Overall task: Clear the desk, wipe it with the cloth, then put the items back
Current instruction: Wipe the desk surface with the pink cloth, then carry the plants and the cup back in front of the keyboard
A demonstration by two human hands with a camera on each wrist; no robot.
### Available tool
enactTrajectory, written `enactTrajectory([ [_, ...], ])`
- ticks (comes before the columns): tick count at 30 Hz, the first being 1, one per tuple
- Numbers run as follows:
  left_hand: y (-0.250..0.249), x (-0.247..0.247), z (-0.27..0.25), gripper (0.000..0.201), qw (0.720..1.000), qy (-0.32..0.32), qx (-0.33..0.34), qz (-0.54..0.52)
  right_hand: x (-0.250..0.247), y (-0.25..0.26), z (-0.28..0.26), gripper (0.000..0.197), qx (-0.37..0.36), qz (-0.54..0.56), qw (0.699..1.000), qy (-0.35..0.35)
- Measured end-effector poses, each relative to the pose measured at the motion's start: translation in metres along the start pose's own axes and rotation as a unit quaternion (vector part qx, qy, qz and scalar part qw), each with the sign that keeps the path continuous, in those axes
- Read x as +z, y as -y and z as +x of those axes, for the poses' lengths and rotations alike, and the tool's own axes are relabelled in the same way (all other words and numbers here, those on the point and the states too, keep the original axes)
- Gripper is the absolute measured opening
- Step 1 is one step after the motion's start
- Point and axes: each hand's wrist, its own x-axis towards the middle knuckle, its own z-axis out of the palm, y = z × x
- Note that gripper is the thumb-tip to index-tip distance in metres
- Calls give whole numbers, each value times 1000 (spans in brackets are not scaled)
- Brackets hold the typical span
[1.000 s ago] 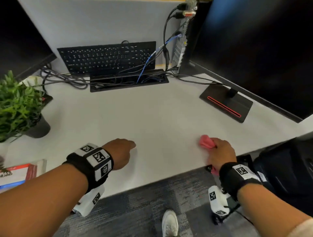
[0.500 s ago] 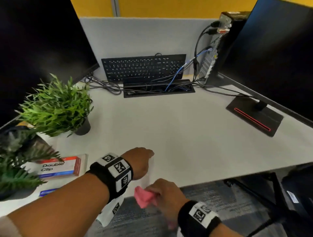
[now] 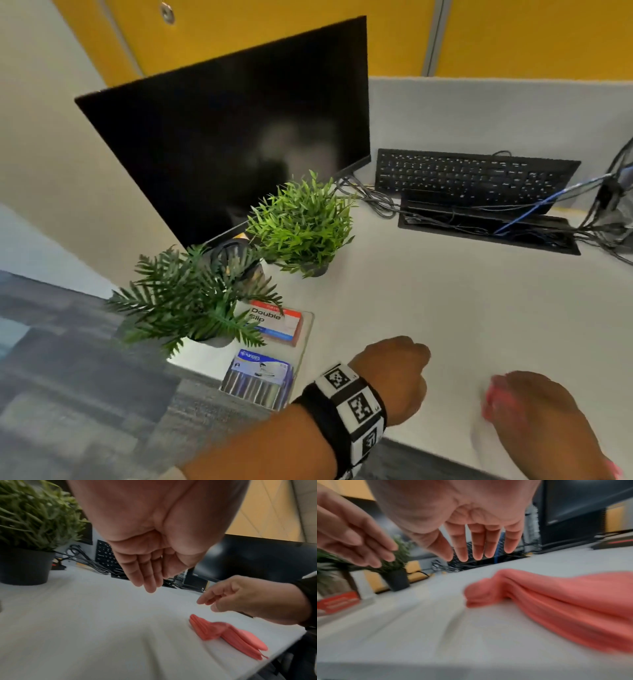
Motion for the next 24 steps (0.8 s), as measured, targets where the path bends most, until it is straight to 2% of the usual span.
enactTrajectory([
  [2,5,-9,-6,34,998,-57,-29,-17,-4,33,12,14,-47,47,998,-10],
  [4,9,-19,-14,35,990,-124,-65,-29,-9,73,27,22,-118,122,984,54],
  [7,20,-34,-32,29,974,-193,-117,-16,-9,127,43,21,-203,177,951,151],
  [11,48,-47,-60,28,951,-250,-181,-22,-5,186,60,20,-237,231,920,209],
  [13,57,-51,-73,27,939,-269,-212,-16,-4,212,62,26,-258,246,904,235],
  [16,66,-54,-94,27,925,-309,-221,-12,4,244,64,27,-279,244,892,260],
  [19,80,-43,-120,20,923,-289,-251,-46,18,271,67,24,-280,232,890,276],
  [22,111,-27,-144,16,926,-212,-306,-55,39,292,72,34,-254,207,888,322],
  [24,144,-23,-157,22,918,-160,-359,-45,53,303,75,43,-244,173,889,347],
])
